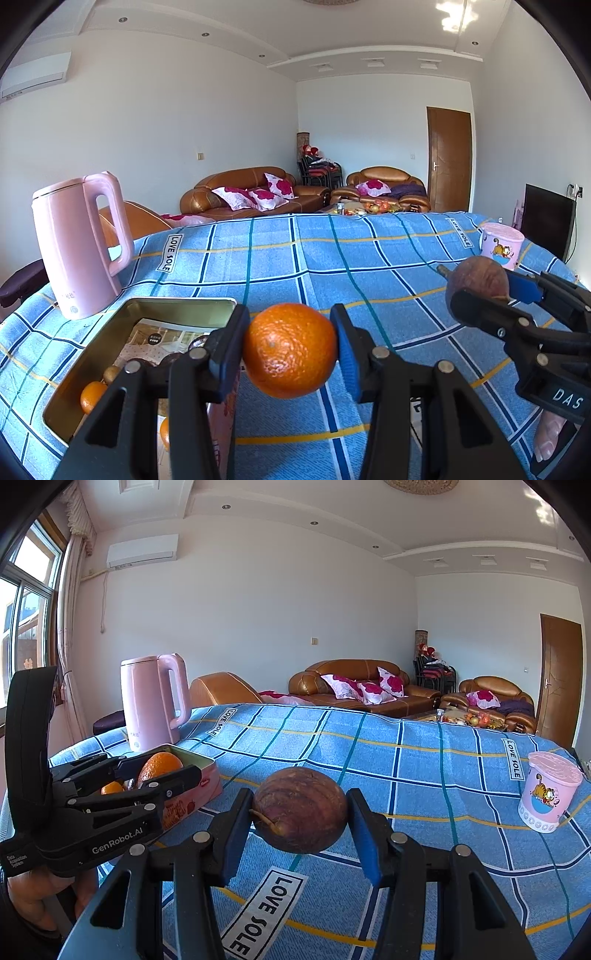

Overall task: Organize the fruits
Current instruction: 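Lift the orange with the left tool while the right tool holds the purple fruit raised, then carry the orange over the tin with the left tool while the right tool carries the purple fruit there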

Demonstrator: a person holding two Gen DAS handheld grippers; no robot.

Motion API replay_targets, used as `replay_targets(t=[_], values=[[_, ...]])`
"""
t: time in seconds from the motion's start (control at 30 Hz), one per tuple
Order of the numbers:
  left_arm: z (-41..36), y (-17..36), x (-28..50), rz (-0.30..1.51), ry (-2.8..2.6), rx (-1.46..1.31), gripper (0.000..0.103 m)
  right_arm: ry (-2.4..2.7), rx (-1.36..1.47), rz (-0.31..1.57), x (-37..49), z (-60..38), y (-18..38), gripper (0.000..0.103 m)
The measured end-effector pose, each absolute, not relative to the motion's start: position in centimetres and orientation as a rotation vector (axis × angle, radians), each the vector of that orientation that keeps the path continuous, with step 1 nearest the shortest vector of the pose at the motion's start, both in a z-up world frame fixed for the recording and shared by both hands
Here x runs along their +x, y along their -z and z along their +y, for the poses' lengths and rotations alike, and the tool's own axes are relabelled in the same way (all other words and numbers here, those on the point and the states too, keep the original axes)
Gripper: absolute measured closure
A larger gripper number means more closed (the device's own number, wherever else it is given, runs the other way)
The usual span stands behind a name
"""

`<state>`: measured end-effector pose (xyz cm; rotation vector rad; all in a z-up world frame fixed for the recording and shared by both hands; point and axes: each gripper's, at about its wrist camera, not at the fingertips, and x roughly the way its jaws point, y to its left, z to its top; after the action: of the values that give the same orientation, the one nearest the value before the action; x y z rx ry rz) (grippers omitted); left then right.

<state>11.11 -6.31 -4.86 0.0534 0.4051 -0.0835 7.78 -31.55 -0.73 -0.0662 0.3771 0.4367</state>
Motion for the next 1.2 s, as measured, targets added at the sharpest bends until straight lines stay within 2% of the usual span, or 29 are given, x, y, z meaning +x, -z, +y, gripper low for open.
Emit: replay_targets(t=[0.57,1.2], values=[[-5.7,4.7,9.7,0.387,0.087,0.047,0.056,-0.438,-0.064,0.360,7.3,-31.3,0.5,0.050],[-0.7,4.9,8.3,0.415,0.023,-0.002,0.056,-0.556,-0.063,0.380,6.5,-26.1,0.2,0.050]])
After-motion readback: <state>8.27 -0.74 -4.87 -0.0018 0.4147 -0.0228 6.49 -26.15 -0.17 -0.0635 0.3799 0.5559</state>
